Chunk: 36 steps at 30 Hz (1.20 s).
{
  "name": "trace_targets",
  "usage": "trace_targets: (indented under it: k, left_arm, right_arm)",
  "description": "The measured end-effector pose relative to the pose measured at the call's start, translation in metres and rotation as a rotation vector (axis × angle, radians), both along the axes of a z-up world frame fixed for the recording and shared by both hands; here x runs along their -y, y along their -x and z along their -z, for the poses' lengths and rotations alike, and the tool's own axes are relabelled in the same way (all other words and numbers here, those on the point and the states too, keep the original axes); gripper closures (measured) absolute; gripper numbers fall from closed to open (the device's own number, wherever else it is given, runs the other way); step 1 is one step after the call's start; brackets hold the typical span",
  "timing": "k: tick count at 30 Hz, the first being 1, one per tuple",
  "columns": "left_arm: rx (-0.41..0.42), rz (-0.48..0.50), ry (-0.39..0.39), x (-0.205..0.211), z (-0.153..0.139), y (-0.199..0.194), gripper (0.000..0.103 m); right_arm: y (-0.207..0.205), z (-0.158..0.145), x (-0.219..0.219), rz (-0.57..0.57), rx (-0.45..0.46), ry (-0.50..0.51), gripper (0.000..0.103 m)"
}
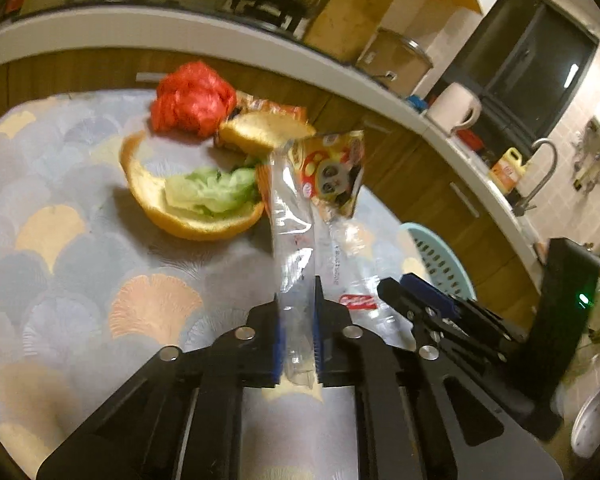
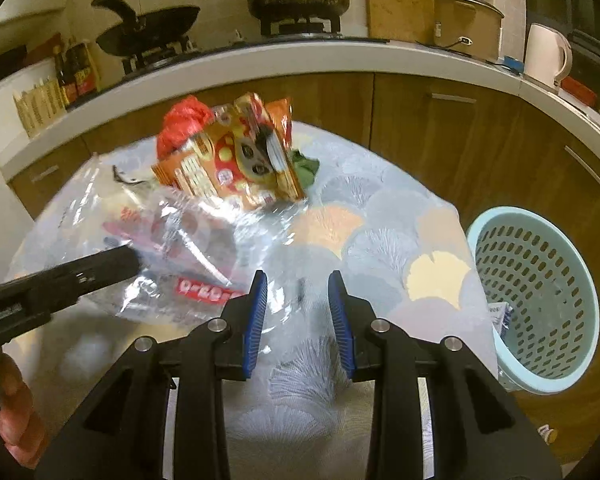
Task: Collect trash
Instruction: 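Move back to the table and grasp the clear plastic bag with the left gripper, then grasp the orange snack bag with the right gripper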
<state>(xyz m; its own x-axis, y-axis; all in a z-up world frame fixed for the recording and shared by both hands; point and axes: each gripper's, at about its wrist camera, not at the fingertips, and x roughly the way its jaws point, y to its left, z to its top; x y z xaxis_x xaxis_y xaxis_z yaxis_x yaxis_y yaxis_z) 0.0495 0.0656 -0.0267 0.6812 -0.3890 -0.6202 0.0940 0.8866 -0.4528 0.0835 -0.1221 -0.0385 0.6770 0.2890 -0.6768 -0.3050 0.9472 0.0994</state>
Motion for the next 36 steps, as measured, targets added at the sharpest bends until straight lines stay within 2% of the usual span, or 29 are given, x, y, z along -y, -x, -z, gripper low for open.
trace_targets:
  k: [6, 10, 12, 13, 14, 21, 25, 26, 27, 28, 29, 31, 36]
  left_arm:
    - [0.084, -0.027, 0.02, -0.026, -0.029, 0.022, 0.095]
    - [0.13, -0.101, 0.038, -0.054, -0.042, 0.032, 0.095]
    - [0.146, -0.143, 0.044, -0.07, -0.046, 0.035, 0.095]
    - [0.154, -0.162, 0.04, -0.076, -0.048, 0.036, 0.095]
    - [0.167, -0.185, 0.04, -0.084, -0.05, 0.038, 0.095]
    - [0.205, -0.244, 0.066, -0.11, -0.058, 0.032, 0.095]
    - [0.206, -0.253, 0.066, -0.114, -0.059, 0.025, 0.095]
    - [0.204, -0.252, 0.066, -0.114, -0.058, 0.024, 0.095]
    - [0.202, -0.252, 0.065, -0.115, -0.057, 0.023, 0.095]
    - [0.2, -0.25, 0.066, -0.115, -0.056, 0.022, 0.095]
    - [0.198, -0.248, 0.067, -0.115, -0.055, 0.02, 0.095]
    - [0.196, -0.244, 0.067, -0.113, -0.055, 0.019, 0.095]
    - [0.208, -0.222, 0.065, -0.102, -0.06, 0.018, 0.095]
  right_arm:
    - [-0.017, -0.034, -0.003, -0.065, 0.065, -0.007, 0.074]
    - [-0.037, -0.044, -0.01, -0.113, 0.091, -0.01, 0.073]
    - [-0.049, -0.043, -0.014, -0.143, 0.086, -0.007, 0.058]
    - [-0.051, -0.042, -0.015, -0.15, 0.089, -0.008, 0.044]
    - [-0.055, -0.042, -0.018, -0.158, 0.102, -0.004, 0.043]
    - [-0.08, -0.038, -0.042, -0.239, 0.131, 0.067, 0.043]
    - [-0.102, -0.028, -0.053, -0.309, 0.079, 0.071, 0.043]
    - [-0.103, -0.025, -0.056, -0.321, 0.075, 0.08, 0.046]
    - [-0.103, -0.023, -0.057, -0.326, 0.084, 0.09, 0.055]
    - [-0.102, -0.022, -0.058, -0.341, 0.083, 0.086, 0.078]
    - [-0.101, -0.02, -0.058, -0.361, 0.063, 0.072, 0.085]
    - [-0.091, -0.022, -0.055, -0.362, 0.085, 0.067, 0.094]
    - [-0.063, -0.041, -0.035, -0.332, 0.146, -0.003, 0.095]
